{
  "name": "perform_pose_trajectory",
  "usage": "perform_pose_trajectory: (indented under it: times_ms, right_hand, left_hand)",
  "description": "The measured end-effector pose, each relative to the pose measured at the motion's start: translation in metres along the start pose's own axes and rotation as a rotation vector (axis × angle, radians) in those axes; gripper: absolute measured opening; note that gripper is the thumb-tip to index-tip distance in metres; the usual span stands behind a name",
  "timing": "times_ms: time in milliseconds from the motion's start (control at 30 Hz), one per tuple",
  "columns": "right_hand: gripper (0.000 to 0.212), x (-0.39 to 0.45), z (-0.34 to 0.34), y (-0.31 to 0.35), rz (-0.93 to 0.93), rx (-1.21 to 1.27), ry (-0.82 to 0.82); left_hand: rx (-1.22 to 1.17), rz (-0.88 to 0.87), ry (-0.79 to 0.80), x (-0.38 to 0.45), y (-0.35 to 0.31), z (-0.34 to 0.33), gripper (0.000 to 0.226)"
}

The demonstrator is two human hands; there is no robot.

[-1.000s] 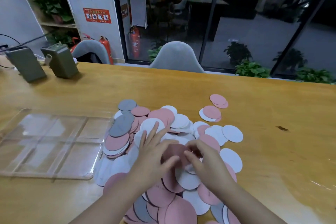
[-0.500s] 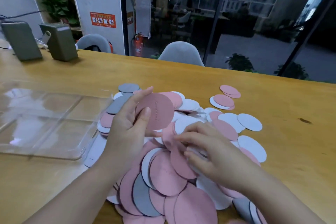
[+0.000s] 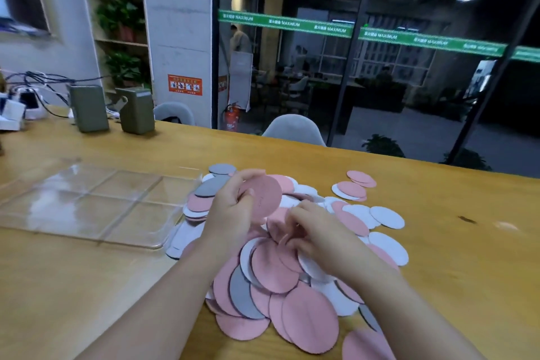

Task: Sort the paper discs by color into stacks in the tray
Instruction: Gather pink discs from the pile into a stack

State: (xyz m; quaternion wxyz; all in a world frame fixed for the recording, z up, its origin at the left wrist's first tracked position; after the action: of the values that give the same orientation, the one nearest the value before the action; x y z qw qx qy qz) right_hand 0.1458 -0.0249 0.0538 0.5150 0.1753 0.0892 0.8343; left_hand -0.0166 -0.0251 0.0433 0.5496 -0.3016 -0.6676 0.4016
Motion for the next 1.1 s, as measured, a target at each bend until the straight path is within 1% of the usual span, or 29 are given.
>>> perform_pose_trajectory:
  times_ms: [33, 100, 167, 267, 300, 333, 367, 433, 467, 500, 567, 600, 633, 700, 733, 767, 833, 933, 967, 1067, 1100]
  right_hand:
    - [0.008, 0.0, 0.002, 0.0, -0.003, 0.034, -0.038]
    - [0.011, -0.003, -0.001, 0.001, -0.053, 0.18, -0.136]
    - [0.013, -0.009, -0.006, 0.003, -0.144, 0.36, -0.237]
    - [0.011, -0.015, -0.011, 0.008, -0.261, 0.692, -0.333]
    - [0.011, -0.016, -0.011, 0.01, -0.283, 0.808, -0.361]
    - [0.012, -0.016, -0.012, 0.011, -0.307, 0.903, -0.376]
    - [0.012, -0.016, -0.014, 0.012, -0.332, 0.977, -0.369]
    - [0.014, -0.016, -0.021, 0.012, -0.372, 1.058, -0.313]
    - [0.015, -0.015, -0.023, 0.011, -0.375, 1.057, -0.295]
    - [0.016, -0.014, -0.025, 0.008, -0.359, 0.983, -0.312]
    - [0.021, -0.01, -0.022, -0.002, -0.288, 0.68, -0.358]
    - [0.024, -0.008, -0.019, -0.005, -0.253, 0.535, -0.346]
    - [0.033, -0.006, -0.018, -0.007, -0.239, 0.405, -0.289]
    - [0.065, -0.001, -0.024, -0.013, -0.244, 0.135, -0.148]
    - [0.077, 0.0, -0.027, -0.014, -0.249, 0.024, -0.116]
    - [0.081, 0.001, -0.028, -0.014, -0.253, -0.035, -0.104]
    - [0.074, 0.001, -0.027, -0.014, -0.259, -0.035, -0.099]
    - [0.055, 0.002, -0.025, -0.014, -0.29, 0.031, -0.091]
    - [0.052, 0.003, -0.025, -0.013, -0.301, 0.051, -0.086]
    - [0.064, 0.011, -0.024, -0.016, -0.345, 0.073, -0.011]
    - [0.058, 0.014, -0.024, -0.016, -0.33, 0.059, 0.014]
  left_hand:
    - [0.019, -0.007, 0.007, -0.001, 0.0, 0.002, 0.05]
    - [0.058, -0.032, 0.053, -0.006, 0.002, 0.006, 0.048]
    - [0.005, -0.017, 0.098, -0.01, 0.002, 0.008, 0.042]
    - [0.014, -0.071, 0.22, -0.014, -0.001, 0.009, 0.022]
    - [0.02, -0.079, 0.274, -0.014, -0.001, 0.008, 0.023]
    - [0.031, -0.081, 0.323, -0.015, -0.002, 0.008, 0.028]
    - [0.071, -0.097, 0.367, -0.017, -0.002, 0.007, 0.034]
    - [0.186, -0.143, 0.393, -0.019, 0.001, 0.005, 0.048]
    - [0.198, -0.142, 0.378, -0.019, 0.002, 0.005, 0.052]
    - [0.176, -0.12, 0.347, -0.018, 0.002, 0.006, 0.055]
    - [0.114, -0.068, 0.263, -0.013, 0.005, 0.01, 0.058]
    - [0.089, -0.055, 0.221, -0.011, 0.005, 0.013, 0.058]
    - [0.066, -0.054, 0.187, -0.008, 0.005, 0.015, 0.056]
    - [0.055, -0.072, 0.131, -0.005, 0.005, 0.019, 0.052]
    - [0.059, -0.079, 0.114, -0.004, 0.005, 0.019, 0.051]
    - [0.067, -0.084, 0.107, -0.004, 0.006, 0.019, 0.05]
    - [0.069, -0.086, 0.108, -0.005, 0.008, 0.017, 0.05]
    - [0.074, -0.09, 0.103, -0.006, 0.007, 0.015, 0.048]
    - [0.077, -0.096, 0.102, -0.006, 0.006, 0.015, 0.047]
    - [0.088, -0.112, 0.112, -0.007, 0.005, 0.015, 0.047]
    - [0.089, -0.119, 0.115, -0.007, 0.005, 0.015, 0.047]
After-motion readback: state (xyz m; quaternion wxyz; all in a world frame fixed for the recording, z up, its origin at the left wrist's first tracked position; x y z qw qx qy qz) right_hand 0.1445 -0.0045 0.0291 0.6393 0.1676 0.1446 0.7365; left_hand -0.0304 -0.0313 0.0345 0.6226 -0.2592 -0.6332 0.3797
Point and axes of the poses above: each hand's wrist, its own x-axis towards the middle knuckle, its own z-axis out of the back of the hand, y = z × x, the point moved 1 cm from there along x, towards the middle knuckle, and after that the axes turned 10 degrees about -z, right-handed, at the moved point
